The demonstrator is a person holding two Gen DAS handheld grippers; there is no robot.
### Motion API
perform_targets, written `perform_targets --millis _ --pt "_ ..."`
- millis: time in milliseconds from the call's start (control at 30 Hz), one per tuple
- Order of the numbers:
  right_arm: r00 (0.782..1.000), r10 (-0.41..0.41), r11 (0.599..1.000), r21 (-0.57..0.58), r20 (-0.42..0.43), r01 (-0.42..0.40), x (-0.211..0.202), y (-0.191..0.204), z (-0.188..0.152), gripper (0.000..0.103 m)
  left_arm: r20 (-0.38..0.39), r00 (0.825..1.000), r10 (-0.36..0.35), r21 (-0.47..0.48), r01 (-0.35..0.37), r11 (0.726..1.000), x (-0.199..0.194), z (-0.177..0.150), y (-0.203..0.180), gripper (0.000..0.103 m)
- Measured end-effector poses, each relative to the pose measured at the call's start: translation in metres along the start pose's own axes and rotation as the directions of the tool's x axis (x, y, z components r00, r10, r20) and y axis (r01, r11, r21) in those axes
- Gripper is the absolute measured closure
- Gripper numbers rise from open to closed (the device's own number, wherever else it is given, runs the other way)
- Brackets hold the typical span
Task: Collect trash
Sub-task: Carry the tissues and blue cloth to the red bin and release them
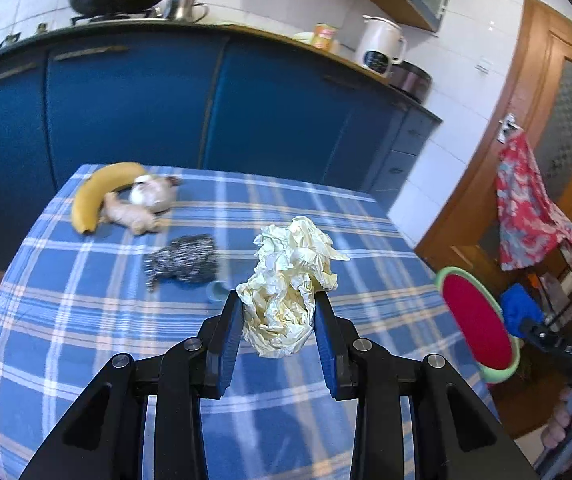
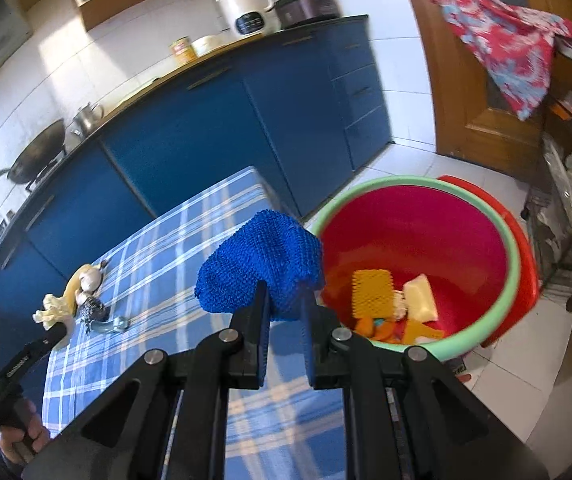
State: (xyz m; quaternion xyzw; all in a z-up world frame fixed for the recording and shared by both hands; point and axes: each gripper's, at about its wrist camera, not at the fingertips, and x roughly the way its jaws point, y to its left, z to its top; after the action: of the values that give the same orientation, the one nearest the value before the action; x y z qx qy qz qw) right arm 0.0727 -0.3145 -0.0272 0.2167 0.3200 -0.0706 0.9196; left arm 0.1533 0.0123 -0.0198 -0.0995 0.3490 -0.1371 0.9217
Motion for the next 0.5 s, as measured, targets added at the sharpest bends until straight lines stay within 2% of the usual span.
perform_targets --millis 233,500 --pt "0.999 -0.036 0.998 0.054 0.01 0.035 -0.006 -0.04 0.0 0.086 -0.039 0.997 -0.07 0.064 0.072 0.995 0.007 -0.002 -0.045 0.068" --pt "0.996 -0.093 0.99 0.106 -0.008 0.093 0.0 -0.086 0.0 0.086 -0.105 0.985 -0.133 0.144 0.148 0.978 0.035 -0.008 -0.105 0.068"
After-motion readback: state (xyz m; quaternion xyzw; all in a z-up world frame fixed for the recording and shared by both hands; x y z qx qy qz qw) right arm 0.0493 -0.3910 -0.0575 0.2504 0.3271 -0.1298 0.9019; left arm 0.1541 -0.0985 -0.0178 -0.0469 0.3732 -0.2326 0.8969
